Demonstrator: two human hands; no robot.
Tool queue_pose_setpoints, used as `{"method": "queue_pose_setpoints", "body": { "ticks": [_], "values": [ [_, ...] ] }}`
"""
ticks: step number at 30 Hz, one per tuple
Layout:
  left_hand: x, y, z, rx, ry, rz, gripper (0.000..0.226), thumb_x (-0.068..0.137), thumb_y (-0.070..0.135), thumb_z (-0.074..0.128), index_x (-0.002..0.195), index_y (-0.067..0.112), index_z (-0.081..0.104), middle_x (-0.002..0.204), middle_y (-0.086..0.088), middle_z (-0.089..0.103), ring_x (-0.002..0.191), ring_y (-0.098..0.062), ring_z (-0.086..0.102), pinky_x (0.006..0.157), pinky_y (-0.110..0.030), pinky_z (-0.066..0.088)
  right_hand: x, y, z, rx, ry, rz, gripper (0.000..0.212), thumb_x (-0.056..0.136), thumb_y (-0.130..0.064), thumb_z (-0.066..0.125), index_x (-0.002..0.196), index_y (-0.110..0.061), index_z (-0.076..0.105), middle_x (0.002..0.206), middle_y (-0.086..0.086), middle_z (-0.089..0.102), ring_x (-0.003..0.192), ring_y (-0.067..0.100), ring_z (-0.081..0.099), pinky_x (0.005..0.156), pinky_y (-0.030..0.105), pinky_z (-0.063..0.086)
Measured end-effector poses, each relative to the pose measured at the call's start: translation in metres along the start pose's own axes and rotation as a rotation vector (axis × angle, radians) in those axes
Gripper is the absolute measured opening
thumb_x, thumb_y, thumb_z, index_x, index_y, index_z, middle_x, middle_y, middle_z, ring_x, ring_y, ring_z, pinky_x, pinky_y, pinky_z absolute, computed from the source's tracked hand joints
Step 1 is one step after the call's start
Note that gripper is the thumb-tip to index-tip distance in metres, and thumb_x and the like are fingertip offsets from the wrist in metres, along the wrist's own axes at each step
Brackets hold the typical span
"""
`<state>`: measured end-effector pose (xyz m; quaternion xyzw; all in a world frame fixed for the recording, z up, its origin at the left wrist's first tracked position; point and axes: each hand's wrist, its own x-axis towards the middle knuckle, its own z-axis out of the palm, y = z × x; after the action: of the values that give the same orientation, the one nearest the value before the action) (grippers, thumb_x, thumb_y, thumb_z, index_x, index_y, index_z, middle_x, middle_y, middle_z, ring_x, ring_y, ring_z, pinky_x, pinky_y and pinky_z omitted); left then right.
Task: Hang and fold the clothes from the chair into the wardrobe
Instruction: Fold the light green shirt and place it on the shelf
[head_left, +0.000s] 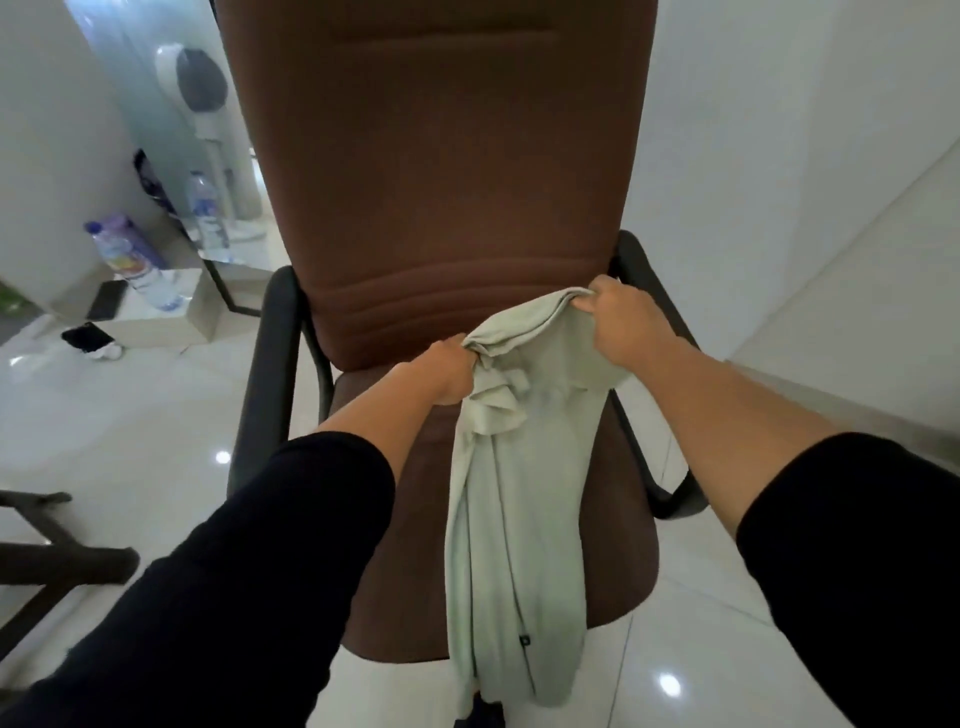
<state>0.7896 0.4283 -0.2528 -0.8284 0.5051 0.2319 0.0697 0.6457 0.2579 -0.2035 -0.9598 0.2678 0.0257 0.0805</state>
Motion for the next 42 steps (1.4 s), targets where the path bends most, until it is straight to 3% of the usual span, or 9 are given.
{"method": "queue_pose_setpoints", "body": {
  "ticks": [4,9,12,15,19,27,31,37,42],
  "values": [
    [-0.012,0.003,0.055,-0.132,-0.162,-0.044,0.055,0.095,0.015,0.035,0.149,0.012,0.024,0.16,-0.002,-0.006,0.132,-0.031,0.037,0.107,-0.036,0.035,-0.03,0.001,0.046,-0.088,-0.144,-0.126,0.05,0.088,-0.003,0.048,0.137,-0.017,0.048,0.128,0.012,0.044,0.108,0.035,0.053,0.092,0.038,0.044],
    [-0.06,0.03,0.136,-0.097,-0.384,-0.03,0.061,0.093,0.014,0.039,0.15,0.018,0.019,0.156,0.001,-0.025,0.132,-0.029,0.041,0.106,-0.038,0.038,-0.11,-0.016,0.118,-0.078,-0.34,-0.268,0.051,0.089,-0.004,0.045,0.137,-0.018,0.046,0.131,0.009,0.045,0.112,0.03,0.053,0.094,0.035,0.043],
    [-0.089,0.049,0.194,-0.042,-0.518,-0.029,0.064,0.093,0.017,0.041,0.15,0.029,0.016,0.156,-0.001,-0.027,0.138,-0.026,0.034,0.109,-0.038,0.037,-0.172,-0.021,0.167,0.042,-0.646,-0.286,0.052,0.092,-0.003,0.041,0.139,-0.025,0.046,0.134,0.008,0.048,0.118,0.029,0.051,0.099,0.034,0.043],
    [-0.111,0.059,0.23,-0.02,-0.606,-0.004,0.046,0.094,0.027,0.04,0.139,0.037,0.042,0.159,-0.006,-0.01,0.141,-0.028,0.028,0.114,-0.041,0.03,-0.217,-0.017,0.195,0.233,-0.911,-0.156,0.045,0.09,-0.004,0.044,0.124,-0.029,0.062,0.135,-0.003,0.055,0.117,0.019,0.055,0.101,0.028,0.044],
    [-0.11,0.06,0.221,-0.153,-0.346,-0.167,0.036,0.091,0.034,0.039,0.115,0.017,0.059,0.129,-0.008,0.053,0.115,-0.031,0.05,0.099,-0.045,0.043,-0.204,0.001,0.197,0.308,-0.625,0.021,0.035,0.091,-0.011,0.046,0.118,-0.02,0.066,0.127,0.002,0.061,0.118,0.021,0.054,0.102,0.026,0.041],
    [-0.01,0.026,0.188,-0.363,-0.036,-0.443,0.039,0.095,0.035,0.044,0.13,0.02,0.037,0.117,-0.015,0.058,0.104,-0.033,0.059,0.081,-0.039,0.047,-0.091,0.009,0.211,0.298,-0.256,0.107,0.047,0.094,-0.014,0.047,0.138,-0.028,0.044,0.13,0.013,0.041,0.113,0.031,0.05,0.097,0.041,0.045],
    [0.031,0.02,0.191,-0.541,-0.022,-0.567,0.051,0.089,0.039,0.059,0.133,0.019,0.041,0.129,-0.015,0.052,0.118,-0.034,0.053,0.093,-0.04,0.046,-0.053,0.007,0.222,0.278,-0.233,0.235,0.045,0.095,-0.02,0.049,0.139,-0.026,0.043,0.134,0.015,0.038,0.118,0.033,0.047,0.099,0.041,0.042],
    [0.057,0.002,0.197,-0.738,-0.027,-0.591,0.038,0.078,0.03,0.074,0.113,0.016,0.067,0.114,-0.007,0.067,0.11,-0.02,0.061,0.097,-0.026,0.046,-0.026,0.014,0.232,0.435,-0.338,0.458,0.024,0.089,-0.016,0.06,0.111,-0.015,0.069,0.11,0.017,0.067,0.103,0.031,0.062,0.095,0.035,0.049],
    [0.076,-0.027,0.173,-0.859,0.097,-0.639,0.031,0.08,0.028,0.074,0.108,0.016,0.069,0.106,-0.005,0.07,0.104,-0.016,0.063,0.091,-0.018,0.044,0.005,0.024,0.217,0.481,-0.133,0.593,0.019,0.088,-0.008,0.059,0.1,-0.012,0.072,0.1,0.015,0.071,0.096,0.029,0.066,0.093,0.033,0.051]
  ]
}}
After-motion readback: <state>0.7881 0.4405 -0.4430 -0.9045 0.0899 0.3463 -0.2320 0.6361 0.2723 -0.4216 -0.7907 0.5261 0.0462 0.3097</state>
